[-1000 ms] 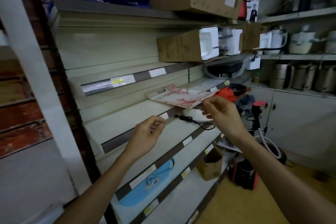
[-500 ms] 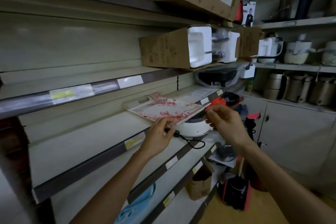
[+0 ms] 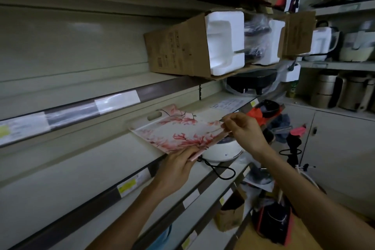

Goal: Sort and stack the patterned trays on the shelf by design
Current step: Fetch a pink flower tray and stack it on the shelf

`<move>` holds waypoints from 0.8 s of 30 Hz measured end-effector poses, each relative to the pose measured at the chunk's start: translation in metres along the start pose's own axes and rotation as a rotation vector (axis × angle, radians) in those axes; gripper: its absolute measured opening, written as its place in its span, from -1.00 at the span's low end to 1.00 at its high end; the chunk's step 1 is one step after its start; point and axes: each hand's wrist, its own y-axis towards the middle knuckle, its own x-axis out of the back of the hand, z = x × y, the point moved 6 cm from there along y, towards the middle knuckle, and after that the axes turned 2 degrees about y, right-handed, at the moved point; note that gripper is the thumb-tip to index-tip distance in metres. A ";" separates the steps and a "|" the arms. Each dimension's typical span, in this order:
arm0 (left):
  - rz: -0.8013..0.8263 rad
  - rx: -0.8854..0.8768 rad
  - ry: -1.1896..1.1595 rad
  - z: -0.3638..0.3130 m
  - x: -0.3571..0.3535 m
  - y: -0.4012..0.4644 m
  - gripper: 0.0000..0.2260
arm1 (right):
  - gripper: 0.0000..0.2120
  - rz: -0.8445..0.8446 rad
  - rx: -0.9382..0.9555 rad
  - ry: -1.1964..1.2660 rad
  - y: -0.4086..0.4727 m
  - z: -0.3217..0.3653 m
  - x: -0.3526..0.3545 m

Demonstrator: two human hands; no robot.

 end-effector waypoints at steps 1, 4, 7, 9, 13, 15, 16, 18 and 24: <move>-0.005 -0.001 -0.003 0.000 0.002 -0.001 -0.71 | -0.85 -0.003 0.016 -0.012 0.008 -0.001 0.002; -0.023 0.017 0.012 -0.002 0.010 -0.005 -0.71 | -0.86 -0.007 0.045 -0.047 0.037 -0.006 0.014; -0.073 0.070 -0.032 -0.003 0.022 -0.008 -0.72 | -0.86 0.035 0.018 -0.122 0.073 -0.020 0.024; -0.126 0.136 -0.104 -0.003 0.034 -0.007 -0.74 | -0.88 0.131 -0.051 -0.123 0.095 -0.033 0.022; -0.284 0.251 -0.165 -0.008 0.060 -0.003 -0.83 | -0.84 0.266 -0.249 0.024 0.130 -0.055 0.011; -0.341 0.301 -0.202 -0.011 0.067 -0.001 -0.81 | -0.78 0.351 -0.397 0.205 0.140 -0.063 0.002; -0.361 0.321 -0.209 -0.012 0.068 -0.002 -0.79 | -0.77 0.383 -0.473 0.281 0.144 -0.069 -0.004; -0.399 0.357 -0.201 -0.014 0.070 -0.006 -0.77 | -0.72 0.458 -0.550 0.342 0.150 -0.076 -0.017; -0.548 0.489 -0.188 -0.017 0.082 -0.021 -0.78 | -0.60 0.608 -0.601 0.250 0.154 -0.085 -0.064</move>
